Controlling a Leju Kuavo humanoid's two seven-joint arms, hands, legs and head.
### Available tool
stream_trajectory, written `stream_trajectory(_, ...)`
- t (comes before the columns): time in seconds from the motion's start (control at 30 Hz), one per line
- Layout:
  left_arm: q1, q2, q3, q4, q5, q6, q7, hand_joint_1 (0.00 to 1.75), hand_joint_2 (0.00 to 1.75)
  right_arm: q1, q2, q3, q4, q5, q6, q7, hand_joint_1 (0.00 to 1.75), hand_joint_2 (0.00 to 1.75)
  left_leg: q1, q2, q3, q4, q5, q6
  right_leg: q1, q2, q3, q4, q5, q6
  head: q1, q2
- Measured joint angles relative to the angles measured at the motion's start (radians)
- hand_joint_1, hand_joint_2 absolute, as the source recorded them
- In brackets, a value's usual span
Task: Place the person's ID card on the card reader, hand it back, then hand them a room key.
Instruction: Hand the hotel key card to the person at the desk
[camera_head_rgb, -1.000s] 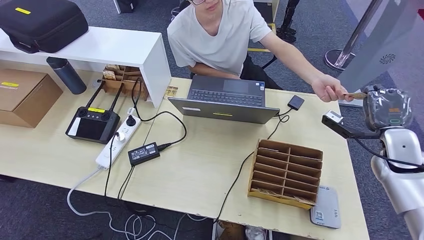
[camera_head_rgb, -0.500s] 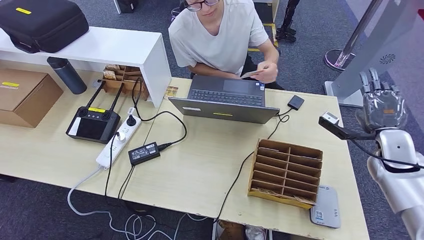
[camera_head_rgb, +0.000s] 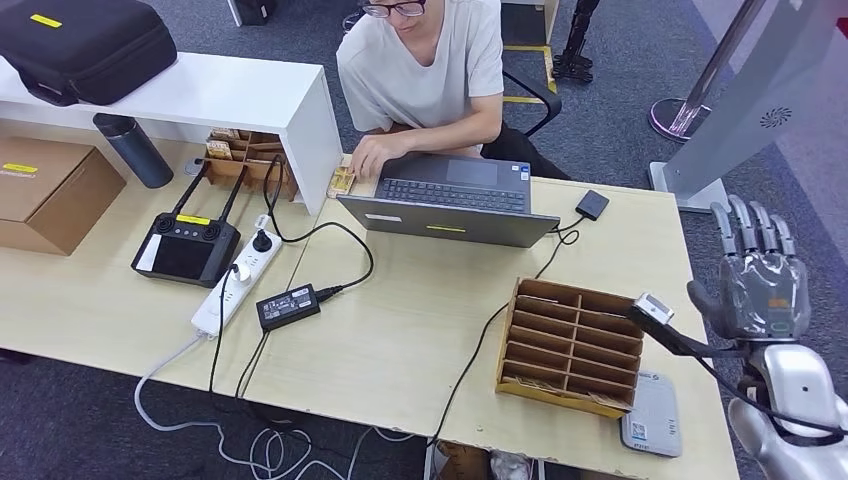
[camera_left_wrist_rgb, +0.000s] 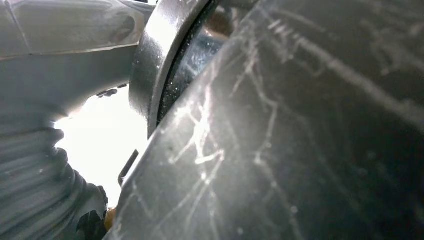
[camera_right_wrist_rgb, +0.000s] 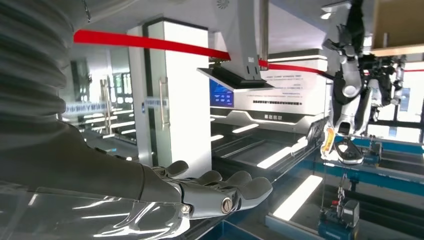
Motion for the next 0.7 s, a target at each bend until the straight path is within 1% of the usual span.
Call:
stream_trajectory(0.13, 0.000, -0.007, 0.031, 0.002, -0.031, 0.007, 0.000, 0.00, 1.75, 0.156, 0.000, -0.073, -0.172, -0.014, -0.017, -0.018, 0.00, 1.75, 0.000, 0.000, 0.000, 0.000, 0.000, 0.000, 0.000, 0.000, 0.000, 0.000, 0.000, 0.000, 0.000, 0.000)
stream_trajectory(0.27, 0.001, -0.013, 0.059, 0.004, -0.062, 0.015, 0.000, 0.00, 1.75, 0.279, 0.003, -0.126, -0.311, -0.018, -0.037, -0.037, 0.00, 1.75, 0.000, 0.000, 0.000, 0.000, 0.000, 0.000, 0.000, 0.000, 0.000, 0.000, 0.000, 0.000, 0.000, 0.000)
stream_trajectory(0.53, 0.001, -0.024, 0.103, 0.005, -0.115, 0.030, 0.001, 0.00, 1.75, 0.446, 0.022, -0.189, -0.494, -0.019, -0.073, -0.067, 0.00, 1.75, 0.000, 0.000, 0.001, 0.000, 0.000, 0.000, 0.000, 0.000, 0.000, 0.000, 0.000, 0.000, 0.000, 0.000)
stream_trajectory(0.7, 0.001, -0.028, 0.122, 0.007, -0.137, 0.036, 0.002, 0.00, 1.75, 0.533, 0.023, -0.199, -0.572, -0.048, -0.060, -0.069, 0.00, 1.75, 0.000, 0.001, 0.001, 0.000, 0.000, 0.000, 0.000, 0.000, 0.000, 0.000, 0.000, 0.000, 0.000, 0.000)
